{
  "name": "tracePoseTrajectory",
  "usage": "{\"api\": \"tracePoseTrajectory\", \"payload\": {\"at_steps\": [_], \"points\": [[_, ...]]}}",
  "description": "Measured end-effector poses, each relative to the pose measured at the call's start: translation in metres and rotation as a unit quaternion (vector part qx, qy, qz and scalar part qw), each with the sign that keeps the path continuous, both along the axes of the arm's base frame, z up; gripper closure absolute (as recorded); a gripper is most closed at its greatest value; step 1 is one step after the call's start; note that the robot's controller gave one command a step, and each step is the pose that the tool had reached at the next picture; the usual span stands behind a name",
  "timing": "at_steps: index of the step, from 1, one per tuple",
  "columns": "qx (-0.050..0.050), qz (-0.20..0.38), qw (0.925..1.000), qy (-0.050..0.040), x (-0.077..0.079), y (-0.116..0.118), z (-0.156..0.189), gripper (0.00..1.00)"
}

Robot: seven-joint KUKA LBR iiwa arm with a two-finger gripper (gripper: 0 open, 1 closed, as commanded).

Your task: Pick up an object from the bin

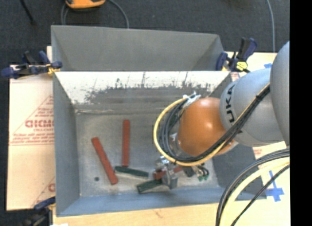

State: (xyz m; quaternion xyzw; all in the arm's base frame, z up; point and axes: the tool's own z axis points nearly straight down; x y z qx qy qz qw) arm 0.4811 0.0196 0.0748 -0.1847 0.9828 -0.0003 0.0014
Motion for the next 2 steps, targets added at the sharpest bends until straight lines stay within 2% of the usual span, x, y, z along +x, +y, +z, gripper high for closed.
{"api": "tracePoseTrajectory", "payload": {"at_steps": [1,2], "points": [[0.000,0.000,1.0000,0.0000,0.000,0.000,0.000,1.00],[0.001,0.084,0.9965,0.0009,0.015,-0.014,-0.002,1.00]]}}
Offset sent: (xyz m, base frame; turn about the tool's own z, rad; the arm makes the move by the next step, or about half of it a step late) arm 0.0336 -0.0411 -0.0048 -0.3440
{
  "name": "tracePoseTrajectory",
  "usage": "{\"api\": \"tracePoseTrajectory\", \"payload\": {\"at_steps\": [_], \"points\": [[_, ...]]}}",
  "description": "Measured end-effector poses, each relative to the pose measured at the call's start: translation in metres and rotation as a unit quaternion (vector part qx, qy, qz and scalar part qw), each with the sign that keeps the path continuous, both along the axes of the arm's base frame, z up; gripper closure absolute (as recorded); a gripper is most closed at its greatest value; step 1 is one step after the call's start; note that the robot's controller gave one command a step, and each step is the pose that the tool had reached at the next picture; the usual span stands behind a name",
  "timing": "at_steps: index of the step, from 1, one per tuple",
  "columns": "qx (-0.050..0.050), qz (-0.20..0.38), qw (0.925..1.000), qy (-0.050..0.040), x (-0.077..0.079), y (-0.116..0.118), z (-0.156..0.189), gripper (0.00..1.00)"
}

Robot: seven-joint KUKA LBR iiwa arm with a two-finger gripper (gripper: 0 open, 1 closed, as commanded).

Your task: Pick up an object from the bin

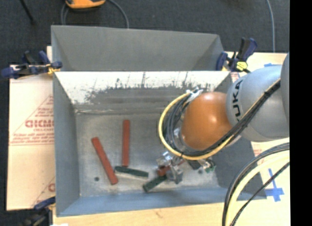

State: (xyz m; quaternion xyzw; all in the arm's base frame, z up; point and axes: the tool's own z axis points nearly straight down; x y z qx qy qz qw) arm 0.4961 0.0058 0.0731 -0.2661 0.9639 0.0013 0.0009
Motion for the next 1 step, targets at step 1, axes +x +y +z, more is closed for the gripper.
{"api": "tracePoseTrajectory", "payload": {"at_steps": [1], "points": [[-0.001,0.096,0.9954,0.0031,-0.0098,-0.0190,0.0493,1.00]]}}
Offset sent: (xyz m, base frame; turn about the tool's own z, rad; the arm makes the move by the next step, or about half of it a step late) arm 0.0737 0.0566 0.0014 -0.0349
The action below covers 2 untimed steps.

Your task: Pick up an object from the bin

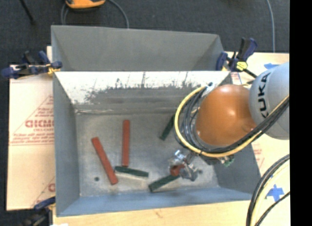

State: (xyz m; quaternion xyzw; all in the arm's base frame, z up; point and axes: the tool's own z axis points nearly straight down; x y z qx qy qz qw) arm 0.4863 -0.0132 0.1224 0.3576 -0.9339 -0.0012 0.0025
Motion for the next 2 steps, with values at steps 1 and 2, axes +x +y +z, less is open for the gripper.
{"api": "tracePoseTrajectory", "payload": {"at_steps": [1,2], "points": [[0.000,-0.052,0.9986,-0.0099,0.0559,0.0434,-0.0142,1.00],[0.001,-0.067,0.9977,0.0026,0.0508,0.0490,-0.0059,1.00]]}}
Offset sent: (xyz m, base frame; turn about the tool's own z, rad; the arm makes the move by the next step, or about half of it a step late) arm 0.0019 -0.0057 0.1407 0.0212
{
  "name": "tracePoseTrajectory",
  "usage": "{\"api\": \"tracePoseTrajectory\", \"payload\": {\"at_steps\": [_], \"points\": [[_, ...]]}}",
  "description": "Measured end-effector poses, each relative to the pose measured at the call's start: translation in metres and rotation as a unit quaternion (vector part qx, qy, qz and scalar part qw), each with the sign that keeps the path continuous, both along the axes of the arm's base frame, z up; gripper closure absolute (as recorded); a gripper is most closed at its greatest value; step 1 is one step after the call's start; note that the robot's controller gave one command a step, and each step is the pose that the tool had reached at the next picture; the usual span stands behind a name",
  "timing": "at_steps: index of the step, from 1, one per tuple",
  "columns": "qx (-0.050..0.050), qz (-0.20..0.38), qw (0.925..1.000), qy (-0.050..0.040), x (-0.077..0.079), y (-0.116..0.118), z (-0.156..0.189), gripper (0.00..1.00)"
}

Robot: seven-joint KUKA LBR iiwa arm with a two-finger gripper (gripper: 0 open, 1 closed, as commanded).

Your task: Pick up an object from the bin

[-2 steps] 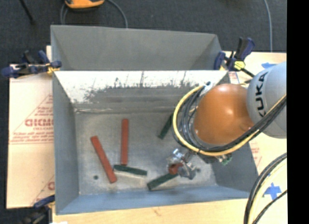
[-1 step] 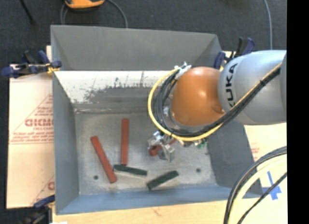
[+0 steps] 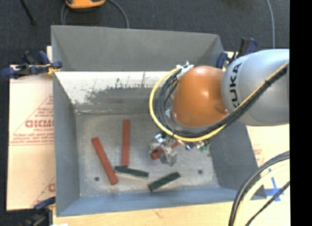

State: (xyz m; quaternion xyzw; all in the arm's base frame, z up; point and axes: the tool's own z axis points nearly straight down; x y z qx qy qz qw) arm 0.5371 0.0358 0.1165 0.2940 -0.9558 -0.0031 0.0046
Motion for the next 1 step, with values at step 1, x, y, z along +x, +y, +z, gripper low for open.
{"api": "tracePoseTrajectory", "payload": {"at_steps": [1], "points": [[-0.001,0.075,0.9971,-0.0111,0.0344,-0.0260,0.1931,1.00]]}}
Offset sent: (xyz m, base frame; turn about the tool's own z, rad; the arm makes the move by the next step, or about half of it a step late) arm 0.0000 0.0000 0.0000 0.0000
